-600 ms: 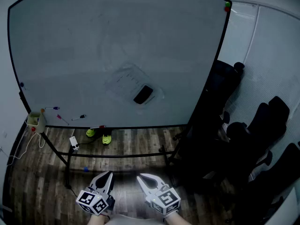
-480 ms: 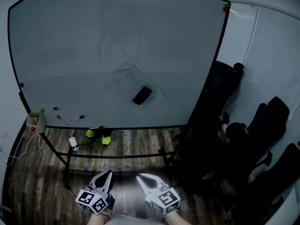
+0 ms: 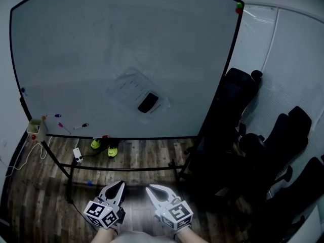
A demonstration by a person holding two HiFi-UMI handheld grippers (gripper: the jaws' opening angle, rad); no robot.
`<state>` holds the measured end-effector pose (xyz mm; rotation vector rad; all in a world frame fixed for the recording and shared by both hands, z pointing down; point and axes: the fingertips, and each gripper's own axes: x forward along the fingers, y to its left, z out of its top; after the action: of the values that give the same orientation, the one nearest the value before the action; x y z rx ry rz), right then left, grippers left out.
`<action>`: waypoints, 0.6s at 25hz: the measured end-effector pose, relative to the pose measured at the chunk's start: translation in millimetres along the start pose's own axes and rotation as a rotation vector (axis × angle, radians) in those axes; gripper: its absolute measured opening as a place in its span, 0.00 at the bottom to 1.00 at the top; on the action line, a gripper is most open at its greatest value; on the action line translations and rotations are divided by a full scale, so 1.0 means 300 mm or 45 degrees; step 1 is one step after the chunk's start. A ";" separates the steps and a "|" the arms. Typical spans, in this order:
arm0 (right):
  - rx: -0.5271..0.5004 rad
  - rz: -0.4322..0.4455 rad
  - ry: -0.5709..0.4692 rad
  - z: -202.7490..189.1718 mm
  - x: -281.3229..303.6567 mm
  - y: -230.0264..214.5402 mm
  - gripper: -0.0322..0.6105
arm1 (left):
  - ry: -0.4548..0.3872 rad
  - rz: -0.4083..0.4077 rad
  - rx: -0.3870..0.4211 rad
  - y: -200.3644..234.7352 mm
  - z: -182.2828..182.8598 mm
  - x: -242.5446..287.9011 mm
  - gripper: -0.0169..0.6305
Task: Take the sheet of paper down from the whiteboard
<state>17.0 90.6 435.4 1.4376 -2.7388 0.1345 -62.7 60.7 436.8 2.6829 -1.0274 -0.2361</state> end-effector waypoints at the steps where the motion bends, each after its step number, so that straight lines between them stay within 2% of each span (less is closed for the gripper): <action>1: -0.007 -0.006 -0.003 0.006 -0.002 -0.008 0.08 | 0.000 0.000 0.010 -0.008 0.003 0.009 0.05; 7: -0.036 -0.048 -0.034 0.028 -0.015 -0.066 0.08 | -0.027 0.022 0.073 -0.015 0.024 0.049 0.05; 15: -0.056 -0.093 -0.045 0.023 0.007 -0.134 0.08 | -0.059 0.069 0.081 0.023 0.044 0.095 0.05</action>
<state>48.9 65.4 430.9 1.5403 -2.6939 0.0463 -49.3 34.1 424.7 2.7132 -1.1385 -0.2605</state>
